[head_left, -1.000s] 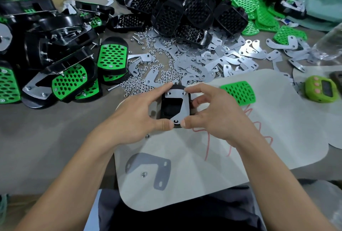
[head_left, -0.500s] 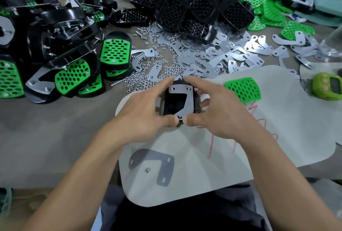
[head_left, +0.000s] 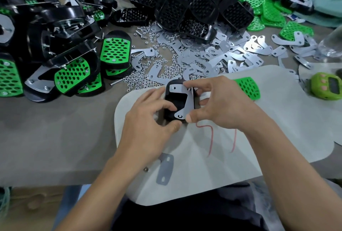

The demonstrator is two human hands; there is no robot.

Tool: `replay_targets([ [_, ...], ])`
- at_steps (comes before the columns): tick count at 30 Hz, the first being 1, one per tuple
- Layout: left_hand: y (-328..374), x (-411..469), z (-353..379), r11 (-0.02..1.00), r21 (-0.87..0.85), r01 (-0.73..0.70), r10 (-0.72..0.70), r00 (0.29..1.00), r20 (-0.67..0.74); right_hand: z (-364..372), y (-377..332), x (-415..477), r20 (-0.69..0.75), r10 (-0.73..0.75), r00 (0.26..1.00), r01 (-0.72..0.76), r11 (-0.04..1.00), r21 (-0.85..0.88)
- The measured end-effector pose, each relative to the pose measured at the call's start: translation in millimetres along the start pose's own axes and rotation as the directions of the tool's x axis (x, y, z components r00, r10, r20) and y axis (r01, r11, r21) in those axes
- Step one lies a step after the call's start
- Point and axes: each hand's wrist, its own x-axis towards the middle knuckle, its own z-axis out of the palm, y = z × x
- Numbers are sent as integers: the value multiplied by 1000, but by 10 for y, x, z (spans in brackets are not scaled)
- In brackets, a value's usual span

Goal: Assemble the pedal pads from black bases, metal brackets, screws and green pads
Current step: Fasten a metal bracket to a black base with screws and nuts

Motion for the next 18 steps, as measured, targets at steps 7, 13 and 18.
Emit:
replay_targets([
  [7,81,47,42,998,-46,43,-44,999,-10,-30,26,-19,-17,4,1000,-4,1000,-2],
  [13,87,5,96,993,-43,111,-113,992,-48,5,-39,-54,-77,-77,994,56,968,-245],
  [18,70,105,48,997,24,67,-67,998,10,65,-222,-188,-25,-294,955,260,877,-403],
])
